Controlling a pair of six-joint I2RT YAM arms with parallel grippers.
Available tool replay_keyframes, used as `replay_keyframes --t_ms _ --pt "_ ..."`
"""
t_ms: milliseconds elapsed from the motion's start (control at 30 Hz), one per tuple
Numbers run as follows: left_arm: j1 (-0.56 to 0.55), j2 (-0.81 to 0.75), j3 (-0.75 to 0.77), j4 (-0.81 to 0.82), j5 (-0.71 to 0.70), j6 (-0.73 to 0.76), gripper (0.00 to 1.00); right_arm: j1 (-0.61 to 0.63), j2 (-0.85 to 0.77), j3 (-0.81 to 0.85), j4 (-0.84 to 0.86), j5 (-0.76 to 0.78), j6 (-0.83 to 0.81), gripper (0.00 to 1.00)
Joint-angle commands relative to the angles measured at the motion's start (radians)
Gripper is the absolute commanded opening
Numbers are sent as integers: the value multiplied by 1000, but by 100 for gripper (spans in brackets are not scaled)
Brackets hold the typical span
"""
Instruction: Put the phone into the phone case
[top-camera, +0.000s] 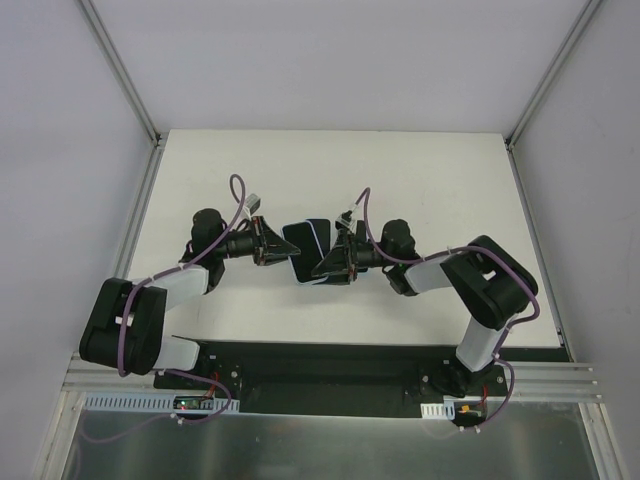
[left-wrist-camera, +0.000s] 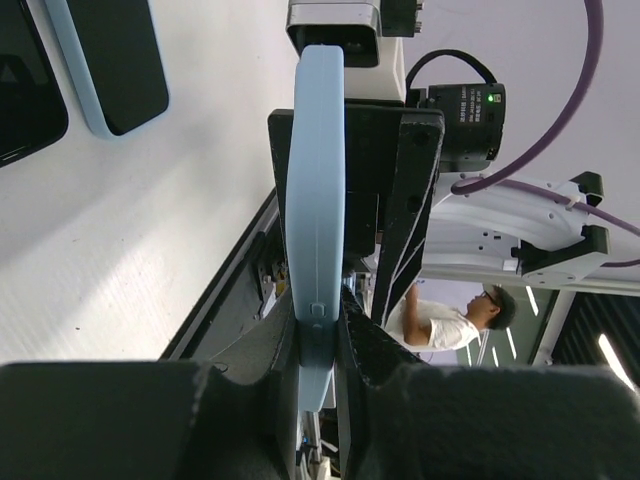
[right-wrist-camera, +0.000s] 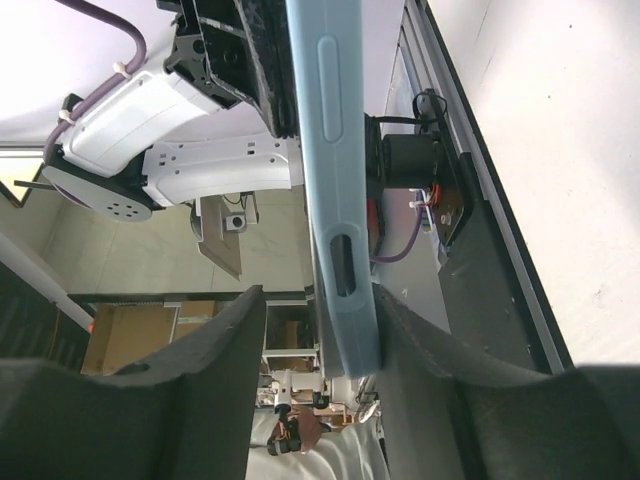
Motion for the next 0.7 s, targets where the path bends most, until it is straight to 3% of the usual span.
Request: replay_keyframes --t_ms 0,67,233,333,500,600,667 --pt "0 23 16 123 15 -18 0 3 -28 -11 287 -38 11 44" --pt "0 36 26 126 32 -21 0 3 -26 -17 287 -33 8 38" --pt "0 56 30 127 63 -16 1 2 -22 -15 289 5 11 15" --pt "0 53 18 131 63 -12 10 5 -17 -5 287 16 22 3" --pt "-3 45 -19 153 68 -21 40 3 -22 17 289 19 43 1" --pt "-5 36 -39 190 75 -39 45 6 -14 29 289 28 58 2" --pt "-5 22 -43 192 74 -39 38 11 -2 44 287 28 62 6"
